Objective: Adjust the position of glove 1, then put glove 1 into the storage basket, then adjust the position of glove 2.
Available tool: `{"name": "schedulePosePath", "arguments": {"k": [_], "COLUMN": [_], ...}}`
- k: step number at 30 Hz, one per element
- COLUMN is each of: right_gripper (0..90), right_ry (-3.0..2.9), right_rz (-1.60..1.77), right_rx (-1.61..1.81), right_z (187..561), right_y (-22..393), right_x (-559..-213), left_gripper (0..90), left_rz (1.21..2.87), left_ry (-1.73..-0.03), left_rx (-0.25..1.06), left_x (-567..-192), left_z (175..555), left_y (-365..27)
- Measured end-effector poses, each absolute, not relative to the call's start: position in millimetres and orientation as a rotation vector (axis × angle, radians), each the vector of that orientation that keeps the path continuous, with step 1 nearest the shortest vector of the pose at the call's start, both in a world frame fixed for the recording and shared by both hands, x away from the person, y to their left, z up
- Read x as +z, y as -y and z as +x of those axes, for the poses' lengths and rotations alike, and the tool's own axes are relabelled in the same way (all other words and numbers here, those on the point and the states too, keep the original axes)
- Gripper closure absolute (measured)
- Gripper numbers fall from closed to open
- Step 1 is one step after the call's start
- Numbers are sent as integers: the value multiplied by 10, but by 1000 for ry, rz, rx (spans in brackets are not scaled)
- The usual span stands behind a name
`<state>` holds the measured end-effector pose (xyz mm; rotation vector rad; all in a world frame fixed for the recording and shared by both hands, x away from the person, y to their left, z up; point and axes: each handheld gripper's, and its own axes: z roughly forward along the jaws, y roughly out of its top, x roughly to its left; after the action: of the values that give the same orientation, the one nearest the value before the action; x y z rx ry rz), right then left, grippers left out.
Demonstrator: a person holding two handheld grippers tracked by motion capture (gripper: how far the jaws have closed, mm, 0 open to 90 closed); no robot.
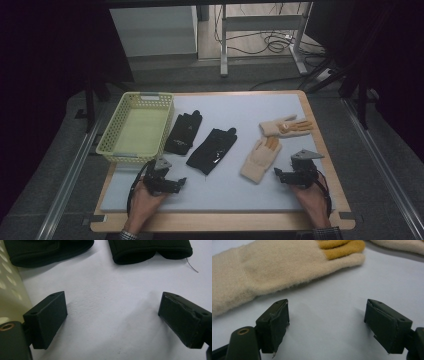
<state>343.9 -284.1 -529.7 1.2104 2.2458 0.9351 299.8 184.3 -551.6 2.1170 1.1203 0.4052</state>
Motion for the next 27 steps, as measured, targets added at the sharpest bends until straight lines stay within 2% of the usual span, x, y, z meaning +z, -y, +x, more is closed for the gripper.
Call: {"name": "schedulePosePath", "arguments": {"k": [27], "right_gripper": [164], "right_ry": [-2247], "right_rz": [1214], "right_rx": [935], "right_z": [3430], "right_y": [2822], "right_x": [-5297], "left_gripper": [85], "left_rz": [2115], "left_ry": [-1118], "left_rx": [411], "left_x": [-5520], "left_z": [2992], "left_y": [-1843]}}
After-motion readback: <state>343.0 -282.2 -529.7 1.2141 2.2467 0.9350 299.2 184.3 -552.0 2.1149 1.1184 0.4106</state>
